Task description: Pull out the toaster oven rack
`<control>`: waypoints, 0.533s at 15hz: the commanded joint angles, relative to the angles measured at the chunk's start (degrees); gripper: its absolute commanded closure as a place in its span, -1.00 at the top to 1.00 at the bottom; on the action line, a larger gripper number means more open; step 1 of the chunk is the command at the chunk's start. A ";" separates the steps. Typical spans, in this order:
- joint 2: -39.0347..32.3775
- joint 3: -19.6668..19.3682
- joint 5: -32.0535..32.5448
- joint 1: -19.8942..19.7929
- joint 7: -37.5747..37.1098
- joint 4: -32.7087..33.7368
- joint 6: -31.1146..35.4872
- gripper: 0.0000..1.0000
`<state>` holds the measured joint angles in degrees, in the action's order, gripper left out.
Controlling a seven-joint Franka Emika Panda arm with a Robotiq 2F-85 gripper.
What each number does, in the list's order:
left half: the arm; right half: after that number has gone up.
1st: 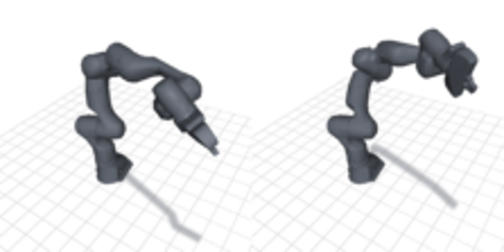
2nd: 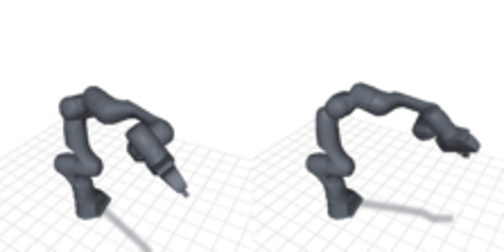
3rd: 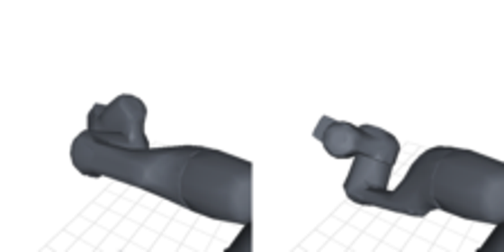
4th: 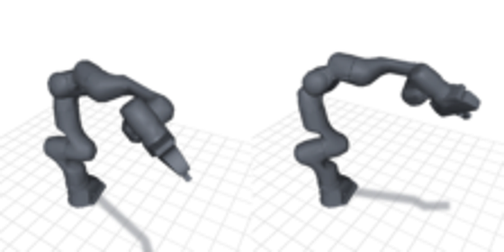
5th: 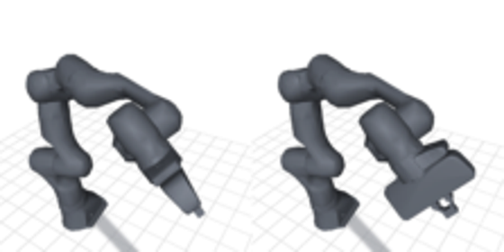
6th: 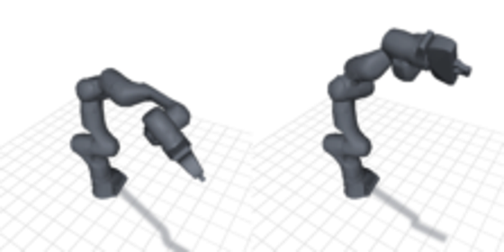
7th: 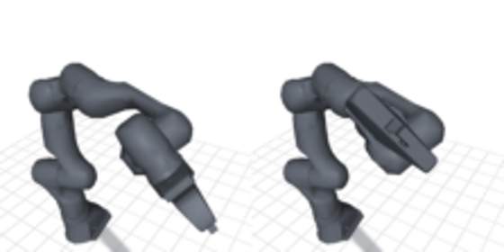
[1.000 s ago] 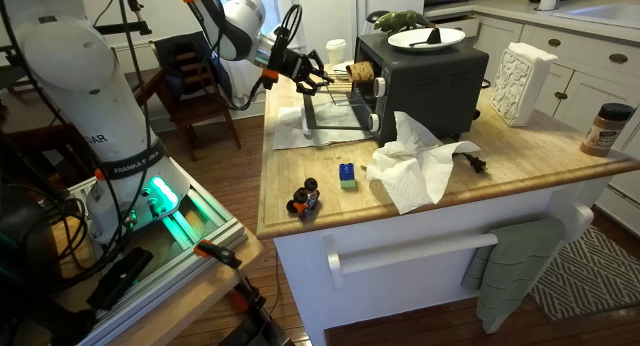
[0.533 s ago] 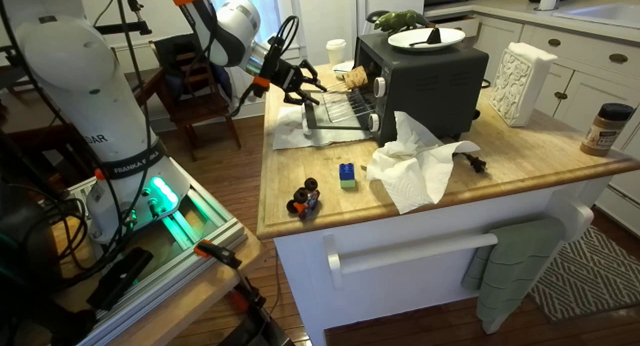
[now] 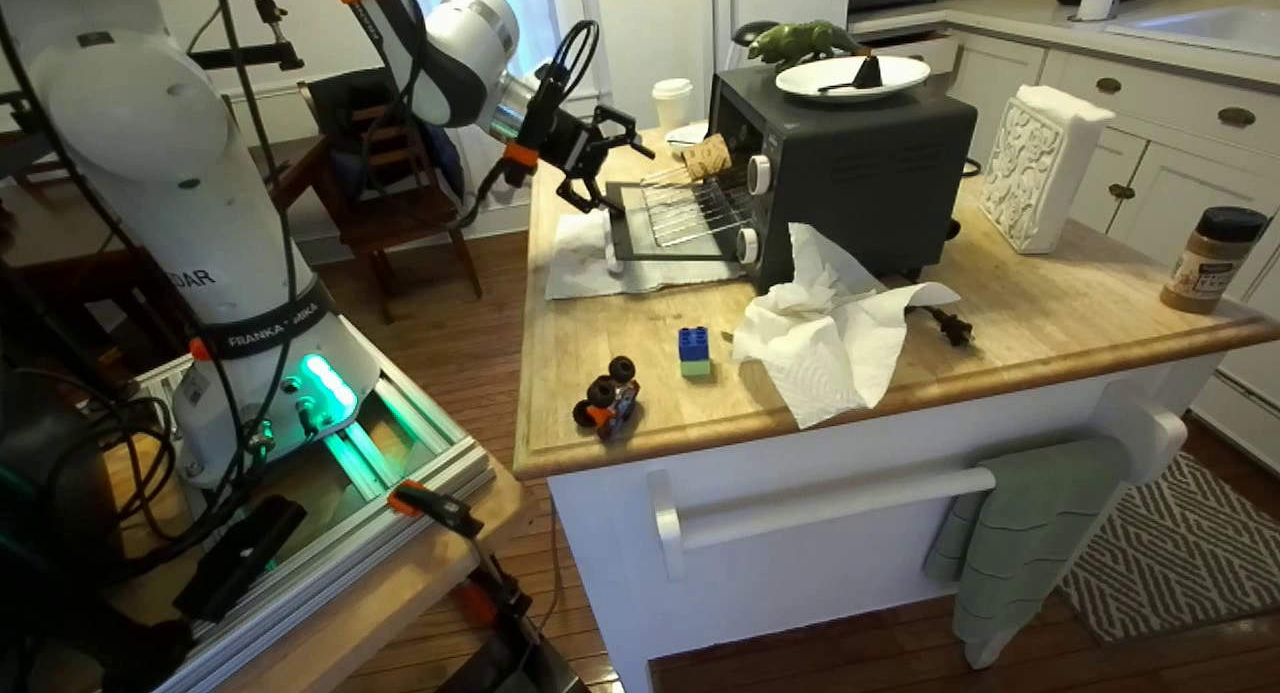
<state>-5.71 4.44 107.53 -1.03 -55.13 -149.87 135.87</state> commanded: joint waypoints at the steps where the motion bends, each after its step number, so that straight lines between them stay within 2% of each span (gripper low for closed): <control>1: 6.45 -1.38 -8.50 -0.47 8.42 -2.39 7.16 1.00; 4: 10.47 -3.17 -20.18 -0.88 17.08 -2.43 14.66 1.00; 8: 11.03 -7.00 -39.29 -1.70 29.98 -2.68 17.97 1.00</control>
<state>3.02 -0.19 79.44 -1.74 -33.49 -150.73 150.93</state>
